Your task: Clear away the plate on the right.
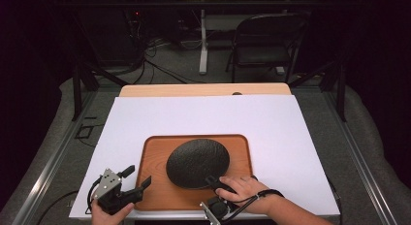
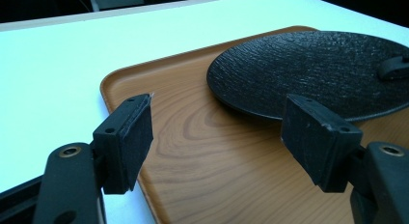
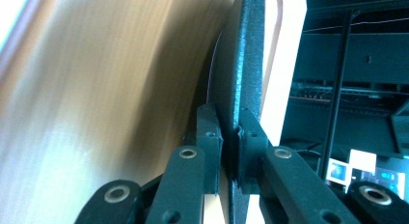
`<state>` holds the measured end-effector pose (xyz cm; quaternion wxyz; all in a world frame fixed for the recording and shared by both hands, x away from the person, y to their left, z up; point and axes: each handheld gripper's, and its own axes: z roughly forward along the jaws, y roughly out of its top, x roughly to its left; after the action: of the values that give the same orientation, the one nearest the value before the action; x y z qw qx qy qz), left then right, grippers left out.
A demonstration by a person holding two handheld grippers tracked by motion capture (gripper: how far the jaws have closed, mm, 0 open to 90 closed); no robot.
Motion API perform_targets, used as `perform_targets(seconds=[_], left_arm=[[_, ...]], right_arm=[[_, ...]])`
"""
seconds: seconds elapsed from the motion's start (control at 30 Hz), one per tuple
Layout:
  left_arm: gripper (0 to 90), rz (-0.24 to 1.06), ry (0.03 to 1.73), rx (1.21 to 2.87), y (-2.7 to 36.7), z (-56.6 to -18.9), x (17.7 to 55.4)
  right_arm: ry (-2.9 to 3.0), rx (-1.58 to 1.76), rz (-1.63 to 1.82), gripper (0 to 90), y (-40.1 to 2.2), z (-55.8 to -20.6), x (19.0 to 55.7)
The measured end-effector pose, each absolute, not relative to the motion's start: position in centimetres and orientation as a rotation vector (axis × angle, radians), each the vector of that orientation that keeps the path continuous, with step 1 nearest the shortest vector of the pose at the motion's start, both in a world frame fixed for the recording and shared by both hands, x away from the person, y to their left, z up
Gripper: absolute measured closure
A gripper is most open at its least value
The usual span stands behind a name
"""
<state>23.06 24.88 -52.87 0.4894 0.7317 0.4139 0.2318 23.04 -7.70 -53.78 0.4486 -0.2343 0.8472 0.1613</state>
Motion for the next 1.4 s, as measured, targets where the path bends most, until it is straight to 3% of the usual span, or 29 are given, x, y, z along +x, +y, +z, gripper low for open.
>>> perform_targets(seconds=[0.47, 1.4], left_arm=[[26.9, 0.556, 1.001, 1.786, 24.7, -52.9, 23.2], [26.8, 0.558, 0.999, 1.792, 24.7, -52.9, 23.2]], right_arm=[[2.114, -0.599, 0.392, 84.8, -8.0, -54.8, 22.7], [2.293, -0.643, 0.341, 74.2, -7.9, -55.0, 23.8]])
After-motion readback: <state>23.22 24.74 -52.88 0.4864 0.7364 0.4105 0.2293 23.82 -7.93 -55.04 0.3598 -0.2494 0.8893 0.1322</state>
